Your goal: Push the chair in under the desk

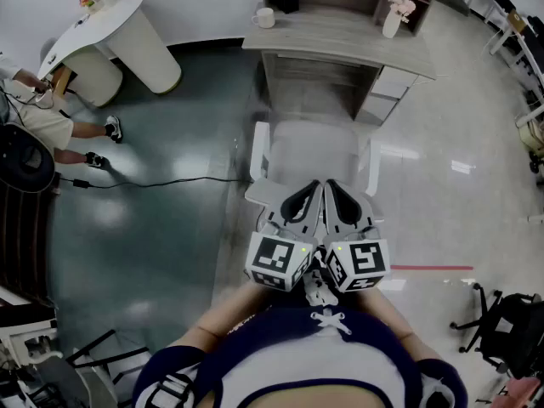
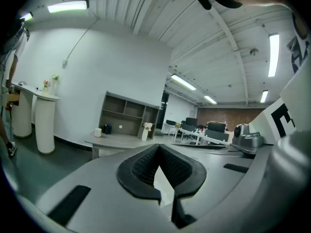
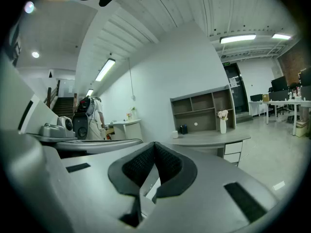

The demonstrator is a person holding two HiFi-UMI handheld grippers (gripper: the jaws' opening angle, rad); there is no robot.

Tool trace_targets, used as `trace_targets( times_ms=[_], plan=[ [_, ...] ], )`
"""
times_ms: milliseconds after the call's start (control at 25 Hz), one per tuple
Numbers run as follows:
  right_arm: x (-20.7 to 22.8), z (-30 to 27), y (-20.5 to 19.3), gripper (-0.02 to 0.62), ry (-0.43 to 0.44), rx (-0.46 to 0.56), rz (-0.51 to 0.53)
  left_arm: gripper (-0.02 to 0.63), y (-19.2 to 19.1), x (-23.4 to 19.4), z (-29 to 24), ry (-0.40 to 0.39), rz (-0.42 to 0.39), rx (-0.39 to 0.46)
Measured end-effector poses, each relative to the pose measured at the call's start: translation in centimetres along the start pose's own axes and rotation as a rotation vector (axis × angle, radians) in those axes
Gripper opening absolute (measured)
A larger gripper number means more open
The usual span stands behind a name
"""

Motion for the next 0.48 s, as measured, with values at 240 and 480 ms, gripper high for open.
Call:
trace_targets(
  times_ms=[240, 480],
  plan=[
    [0.1, -0.2, -0.6, 0.008, -0.001, -0.027, -0.001, 0.008, -0.5, -0.1, -0.1, -0.006, 0.017, -0.018],
    [0.1, -1.0, -2.0, 0.009, 0.055, -0.108, 0.013, 0.008, -1.9, -0.9, -0.3, -0.028, -0.002, -0.075]
  ],
)
Point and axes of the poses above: the fingertips, and each gripper's own axes: z backward along the fingers, x to its right, y out of its top, the point moved 6 cm from there along z, backward along the fingers, and after that the axes turned 7 degrees about -y, right-handed, at the moved point
